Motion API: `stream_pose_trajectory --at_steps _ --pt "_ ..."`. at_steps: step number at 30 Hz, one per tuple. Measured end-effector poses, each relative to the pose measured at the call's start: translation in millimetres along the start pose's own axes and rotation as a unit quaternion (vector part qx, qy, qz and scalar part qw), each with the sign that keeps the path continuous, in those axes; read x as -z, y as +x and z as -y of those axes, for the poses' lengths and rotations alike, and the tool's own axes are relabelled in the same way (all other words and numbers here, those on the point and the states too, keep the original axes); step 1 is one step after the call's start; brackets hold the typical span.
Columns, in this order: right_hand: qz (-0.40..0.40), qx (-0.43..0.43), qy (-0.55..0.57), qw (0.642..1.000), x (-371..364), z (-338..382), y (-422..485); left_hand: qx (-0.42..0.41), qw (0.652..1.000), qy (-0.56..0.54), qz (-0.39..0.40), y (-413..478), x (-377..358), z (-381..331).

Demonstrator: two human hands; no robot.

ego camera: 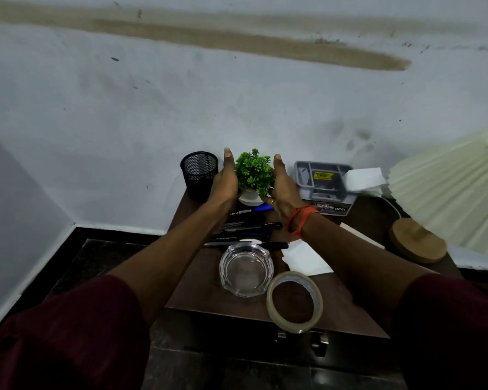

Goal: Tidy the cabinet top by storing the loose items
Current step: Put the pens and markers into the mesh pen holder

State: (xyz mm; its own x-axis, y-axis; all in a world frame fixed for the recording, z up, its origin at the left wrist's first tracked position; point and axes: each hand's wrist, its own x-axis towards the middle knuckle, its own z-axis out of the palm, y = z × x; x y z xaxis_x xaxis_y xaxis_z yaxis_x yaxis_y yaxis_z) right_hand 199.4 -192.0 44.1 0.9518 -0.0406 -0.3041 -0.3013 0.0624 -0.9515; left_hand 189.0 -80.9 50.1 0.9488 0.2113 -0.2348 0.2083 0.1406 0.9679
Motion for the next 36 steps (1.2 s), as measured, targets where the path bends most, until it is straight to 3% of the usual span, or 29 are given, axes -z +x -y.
stream_pose_trajectory --at_steps 17,36 --pt "0.008 -0.007 0.017 1.000 9.9 -4.1 14.8 0.022 0.999 0.003 0.032 6.4 -1.1 4.5" --pt "0.032 0.008 0.026 0.999 31.3 7.8 -66.0 -0.005 0.999 -0.018 0.030 -54.0 24.4 -11.4"
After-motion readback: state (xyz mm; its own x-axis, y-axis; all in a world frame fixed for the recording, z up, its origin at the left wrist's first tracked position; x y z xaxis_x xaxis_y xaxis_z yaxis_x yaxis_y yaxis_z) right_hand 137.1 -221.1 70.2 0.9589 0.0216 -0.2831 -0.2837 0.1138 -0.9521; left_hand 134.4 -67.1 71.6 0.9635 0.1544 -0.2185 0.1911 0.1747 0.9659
